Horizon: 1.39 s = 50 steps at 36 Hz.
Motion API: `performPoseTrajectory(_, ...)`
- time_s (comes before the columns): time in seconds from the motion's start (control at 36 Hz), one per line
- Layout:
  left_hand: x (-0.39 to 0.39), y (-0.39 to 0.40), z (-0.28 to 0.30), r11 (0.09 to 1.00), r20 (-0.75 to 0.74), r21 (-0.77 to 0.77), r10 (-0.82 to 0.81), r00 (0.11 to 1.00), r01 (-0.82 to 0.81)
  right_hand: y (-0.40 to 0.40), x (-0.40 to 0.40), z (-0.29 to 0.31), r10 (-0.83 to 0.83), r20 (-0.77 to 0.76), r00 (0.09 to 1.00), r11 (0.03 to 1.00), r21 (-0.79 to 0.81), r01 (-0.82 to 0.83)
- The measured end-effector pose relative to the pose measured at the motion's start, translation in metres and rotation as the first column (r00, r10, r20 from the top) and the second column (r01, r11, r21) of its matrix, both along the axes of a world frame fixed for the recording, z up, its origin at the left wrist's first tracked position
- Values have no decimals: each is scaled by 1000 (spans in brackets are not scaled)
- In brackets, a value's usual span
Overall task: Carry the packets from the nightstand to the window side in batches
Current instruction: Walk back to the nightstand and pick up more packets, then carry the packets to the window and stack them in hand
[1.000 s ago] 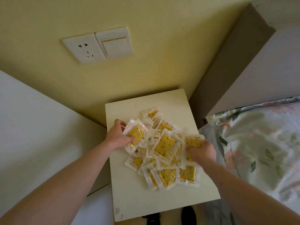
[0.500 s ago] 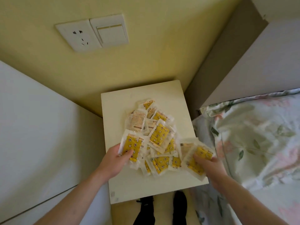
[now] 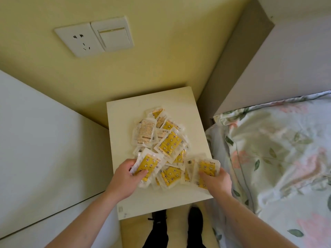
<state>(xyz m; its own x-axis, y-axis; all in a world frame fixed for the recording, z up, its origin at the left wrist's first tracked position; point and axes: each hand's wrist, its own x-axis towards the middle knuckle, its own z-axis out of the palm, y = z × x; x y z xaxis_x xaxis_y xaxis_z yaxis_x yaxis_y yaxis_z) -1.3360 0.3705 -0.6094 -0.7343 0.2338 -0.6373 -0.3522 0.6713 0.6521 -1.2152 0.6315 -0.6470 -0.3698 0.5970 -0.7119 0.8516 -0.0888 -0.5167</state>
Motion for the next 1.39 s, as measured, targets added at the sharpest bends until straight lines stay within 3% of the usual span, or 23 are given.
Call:
performPoseTrajectory(0.19, 18, 4, 16, 999, -38, -18, -44, 998, 43, 6, 21, 39, -76, -75, 994, 995, -64, 71)
performPoseTrajectory(0.42, 62, 19, 83, 998, -124, -61, -24, 992, 16, 10, 44, 134, -78, -167, 983, 991, -120, 58)
performPoseTrajectory(0.72, 136, 23, 198, 999, -247, -34, -47, 968, 40, 3, 126, 256, 38, -300, 953, 999, -7, -42)
performPoseTrajectory(1.08, 152, 44, 229, 936, -341, 27, -322, 883, 352, -28, 241, 307, -165, -375, 912, 975, 75, 207)
performPoseTrajectory(1.25, 204, 54, 254, 901, -361, 86, -369, 857, 424, -56, 310, 329, -274, -416, 867, 929, 119, 351)
performPoseTrajectory(1.39, 268, 59, 273, 807, -392, 63, -521, 758, 587, -70, 390, 347, -346, -426, 836, 883, 154, 444)
